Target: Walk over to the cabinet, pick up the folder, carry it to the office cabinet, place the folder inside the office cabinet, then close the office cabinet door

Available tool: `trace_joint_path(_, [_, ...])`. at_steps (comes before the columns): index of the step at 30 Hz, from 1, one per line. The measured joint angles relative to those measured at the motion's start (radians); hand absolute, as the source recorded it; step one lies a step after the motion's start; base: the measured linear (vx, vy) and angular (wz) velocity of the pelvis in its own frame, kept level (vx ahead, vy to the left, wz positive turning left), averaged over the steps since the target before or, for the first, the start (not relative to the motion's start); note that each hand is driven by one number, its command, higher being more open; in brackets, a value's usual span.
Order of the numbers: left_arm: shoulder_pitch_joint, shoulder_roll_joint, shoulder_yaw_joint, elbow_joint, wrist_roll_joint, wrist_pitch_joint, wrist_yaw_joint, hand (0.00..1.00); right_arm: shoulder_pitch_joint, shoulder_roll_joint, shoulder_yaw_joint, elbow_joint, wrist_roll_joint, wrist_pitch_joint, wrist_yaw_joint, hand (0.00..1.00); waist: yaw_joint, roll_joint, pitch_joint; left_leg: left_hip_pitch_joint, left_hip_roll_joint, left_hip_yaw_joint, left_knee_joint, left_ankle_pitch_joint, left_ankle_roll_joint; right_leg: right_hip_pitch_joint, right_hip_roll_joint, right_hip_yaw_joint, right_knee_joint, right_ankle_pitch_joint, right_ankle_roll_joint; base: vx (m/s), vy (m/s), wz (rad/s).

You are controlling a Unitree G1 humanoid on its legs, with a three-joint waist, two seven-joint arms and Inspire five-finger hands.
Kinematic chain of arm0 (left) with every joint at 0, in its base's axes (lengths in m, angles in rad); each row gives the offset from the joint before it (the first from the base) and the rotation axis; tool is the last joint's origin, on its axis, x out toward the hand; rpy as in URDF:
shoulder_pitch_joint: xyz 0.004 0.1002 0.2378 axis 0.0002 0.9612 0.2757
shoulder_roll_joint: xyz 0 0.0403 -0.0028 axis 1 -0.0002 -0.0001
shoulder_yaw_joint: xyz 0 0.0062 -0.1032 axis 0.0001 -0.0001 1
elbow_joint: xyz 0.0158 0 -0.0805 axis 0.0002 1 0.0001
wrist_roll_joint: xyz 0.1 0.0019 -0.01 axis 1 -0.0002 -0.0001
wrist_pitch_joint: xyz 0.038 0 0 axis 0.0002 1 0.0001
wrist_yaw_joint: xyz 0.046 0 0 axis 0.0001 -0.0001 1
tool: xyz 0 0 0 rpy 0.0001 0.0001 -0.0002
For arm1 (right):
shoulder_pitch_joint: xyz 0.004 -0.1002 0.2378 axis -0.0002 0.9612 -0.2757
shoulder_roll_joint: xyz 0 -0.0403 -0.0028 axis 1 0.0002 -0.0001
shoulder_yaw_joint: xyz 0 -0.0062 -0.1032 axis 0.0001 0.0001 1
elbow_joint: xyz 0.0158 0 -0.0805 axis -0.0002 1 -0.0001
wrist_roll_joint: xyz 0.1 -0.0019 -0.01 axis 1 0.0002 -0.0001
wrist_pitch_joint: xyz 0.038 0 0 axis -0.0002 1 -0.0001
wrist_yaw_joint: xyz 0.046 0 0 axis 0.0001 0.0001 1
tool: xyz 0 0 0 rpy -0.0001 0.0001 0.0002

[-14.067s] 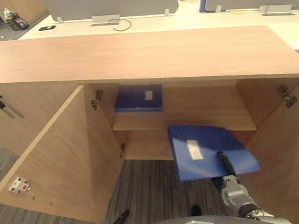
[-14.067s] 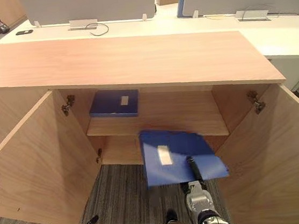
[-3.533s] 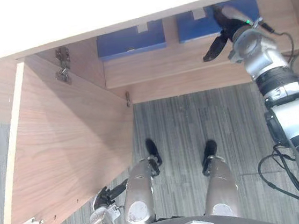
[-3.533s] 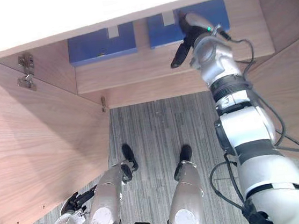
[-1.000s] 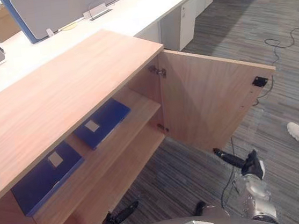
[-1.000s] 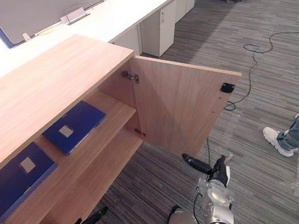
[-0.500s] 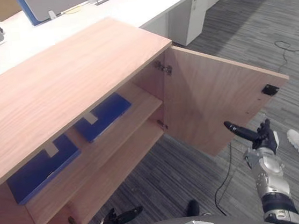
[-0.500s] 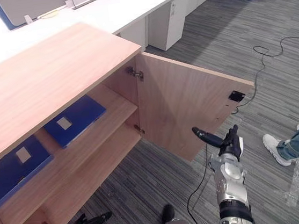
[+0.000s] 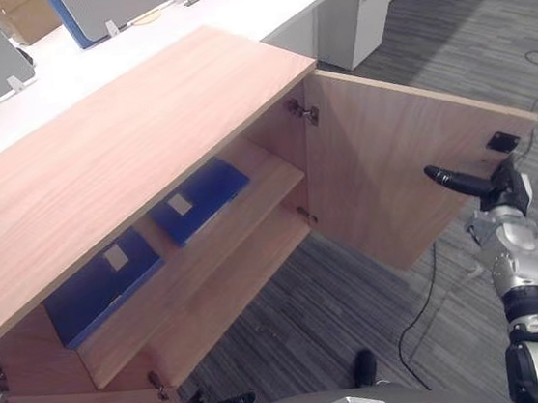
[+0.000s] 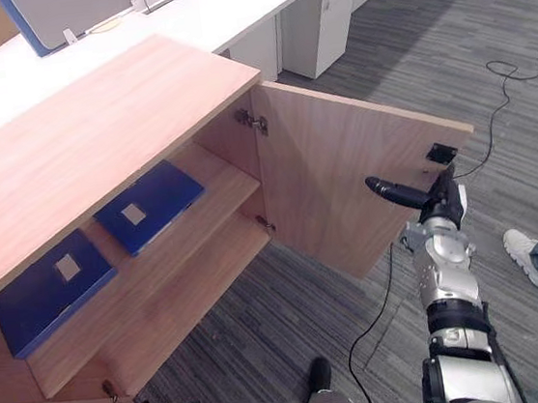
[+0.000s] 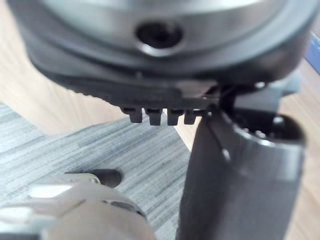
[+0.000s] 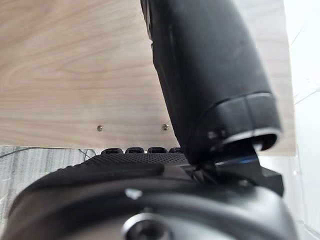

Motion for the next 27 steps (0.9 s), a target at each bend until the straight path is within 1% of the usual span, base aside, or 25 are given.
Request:
trace_joint_path(2, [0.009, -0.001, 0.001, 0.0, -0.002, 0.0, -0.002, 1.0, -0.027, -0.02, 0.019, 0.024, -0.001, -0.001, 0.006, 1.0, -0.008, 0.008, 0.006, -0.001, 0.001, -0.003, 0.0, 0.001, -0.001, 0.0, 0.001, -0.001, 0.0, 0.0, 0.0, -0.01, 0.053, 0.01])
trace_joint_path(4, [0.005, -0.001, 0.001, -0.001, 0.0, -0.002, -0.008, 1.0, -0.04, -0.056, 0.071, 0.037, -0.002, -0.001, 0.013, 1.0, -0.014, 0.017, 0.011, -0.001, 0.002, -0.004, 0.0, 0.002, -0.001, 0.0, 0.002, 0.0, 0.0, 0.0, 0.0, -0.01, 0.049, -0.02])
trace_joint_path(6, [0.005, -0.001, 0.001, 0.0, -0.001, -0.002, -0.009, 1.0, -0.039, -0.076, 0.108, 0.038, -0.002, -0.001, 0.022, 1.0, -0.019, 0.018, 0.013, 0.0, 0.002, -0.004, 0.0, 0.002, -0.001, 0.0, 0.002, 0.001, 0.0, 0.0, 0.0, -0.01, 0.054, -0.03])
trace_joint_path(8, [0.008, 0.0, 0.001, 0.0, 0.0, -0.002, -0.012, 1.0, -0.039, -0.107, 0.162, 0.046, 0.0, -0.001, 0.053, 1.0, -0.031, 0.017, 0.014, 0.001, 0.002, -0.003, 0.0, 0.002, -0.001, 0.0, 0.004, 0.002, 0.0, 0.0, -0.001, 0.0, 0.056, -0.03])
trace_joint_path(11, [0.008, 0.003, 0.001, 0.0, 0.001, -0.003, -0.034, 1.0, -0.039, -0.213, 0.307, 0.046, 0.051, 0.0, 0.141, 1.0, -0.051, 0.014, 0.025, 0.007, 0.005, 0.007, 0.0, 0.001, -0.003, -0.001, 0.01, 0.016, -0.002, 0.0, 0.0, 0.0, 0.058, -0.13])
trace_joint_path(12, [0.007, 0.003, 0.0, 0.0, 0.005, -0.004, -0.038, 1.0, -0.039, -0.231, 0.33, 0.045, 0.058, 0.0, 0.158, 1.0, -0.054, 0.014, 0.025, 0.008, 0.006, 0.008, 0.0, 0.0, -0.004, -0.002, 0.011, 0.017, -0.002, 0.0, 0.0, 0.0, 0.08, -0.13])
trace_joint_path(13, [0.007, 0.003, 0.0, 0.0, 0.028, -0.009, -0.047, 1.0, -0.037, -0.263, 0.366, 0.041, 0.094, 0.001, 0.197, 1.0, -0.057, 0.013, 0.027, 0.009, 0.009, 0.013, 0.001, -0.001, -0.005, -0.004, 0.015, 0.024, -0.002, -0.001, -0.001, 0.0, 0.043, -0.11])
trace_joint_path(15, [0.006, 0.007, 0.0, 0.0, 0.038, -0.021, -0.056, 1.0, -0.021, -0.302, 0.411, 0.005, 0.143, 0.005, 0.227, 1.0, -0.059, 0.012, 0.032, 0.011, 0.017, 0.022, 0.002, -0.003, -0.009, -0.006, 0.026, 0.031, -0.003, -0.004, -0.004, 0.01, 0.029, -0.16])
trace_joint_path(17, [0.005, 0.018, -0.001, 0.002, 0.04, -0.022, -0.078, 1.0, 0.033, -0.383, 0.497, -0.122, 0.197, 0.019, 0.254, 1.0, -0.067, 0.013, 0.043, 0.016, 0.035, 0.036, 0.002, -0.006, -0.015, -0.013, 0.044, 0.046, -0.003, -0.012, -0.008, 0.01, 0.009, -0.29])
trace_joint_path(18, [0.005, 0.022, -0.001, 0.003, 0.046, -0.022, -0.083, 1.0, 0.047, -0.407, 0.516, -0.156, 0.211, 0.027, 0.277, 1.0, -0.068, 0.013, 0.043, 0.017, 0.04, 0.043, 0.002, -0.007, -0.018, -0.017, 0.051, 0.053, -0.003, -0.013, -0.01, 0.02, -0.005, -0.42])
trace_joint_path(19, [0.004, 0.025, 0.0, 0.005, 0.07, -0.025, -0.09, 1.0, 0.059, -0.461, 0.57, -0.214, 0.238, 0.04, 0.321, 1.0, -0.072, 0.014, 0.043, 0.023, 0.049, 0.046, 0.0, -0.008, -0.02, -0.022, 0.065, 0.064, -0.002, -0.014, -0.012, 0.03, -0.013, -0.45])
trace_joint_path(21, [-0.011, 0.031, -0.002, 0.024, 0.083, -0.029, -0.108, 1.0, 0.061, -0.562, 0.677, -0.325, 0.24, 0.079, 0.384, 1.0, -0.075, 0.016, 0.042, 0.036, 0.065, 0.045, 0.003, -0.009, -0.023, -0.024, 0.09, 0.09, -0.002, -0.013, -0.014, 0.03, -0.019, -0.5])
trace_joint_path(22, [-0.013, 0.03, -0.003, 0.029, 0.09, -0.03, -0.114, 1.0, 0.061, -0.589, 0.704, -0.356, 0.239, 0.088, 0.398, 1.0, -0.076, 0.017, 0.041, 0.039, 0.069, 0.046, 0.004, -0.009, -0.025, -0.024, 0.096, 0.095, -0.002, -0.013, -0.016, 0.01, -0.013, -0.42])
trace_joint_path(24, [-0.035, 0.029, -0.028, 0.05, 0.119, -0.047, -0.129, 1.0, 0.054, -0.7, 0.827, -0.499, 0.235, 0.121, 0.475, 1.0, -0.077, 0.019, 0.038, 0.039, 0.082, 0.05, 0.019, -0.008, -0.027, -0.029, 0.115, 0.114, -0.003, -0.015, -0.016, -0.01, -0.008, -0.29])
trace_joint_path(25, [-0.04, 0.026, -0.033, 0.059, 0.12, -0.047, -0.132, 1.0, 0.049, -0.729, 0.869, -0.551, 0.235, 0.13, 0.518, 1.0, -0.077, 0.018, 0.037, 0.039, 0.088, 0.051, 0.021, -0.007, -0.027, -0.031, 0.121, 0.118, -0.003, -0.016, -0.017, -0.02, 0.0, -0.17])
trace_joint_path(26, [-0.041, 0.024, -0.035, 0.058, 0.122, -0.049, -0.136, 1.0, 0.047, -0.741, 0.885, -0.585, 0.235, 0.131, 0.536, 1.0, -0.077, 0.019, 0.036, 0.038, 0.092, 0.051, 0.022, -0.006, -0.026, -0.032, 0.126, 0.121, -0.003, -0.017, -0.017, -0.02, 0.002, -0.13])
trace_joint_path(27, [-0.042, 0.021, -0.041, 0.058, 0.122, -0.054, -0.143, 1.0, 0.039, -0.744, 0.92, -0.647, 0.235, 0.131, 0.588, 1.0, -0.073, 0.015, 0.034, 0.037, 0.096, 0.053, 0.022, 0.0, -0.021, -0.037, 0.132, 0.129, -0.004, -0.019, -0.019, -0.05, 0.014, -0.12])
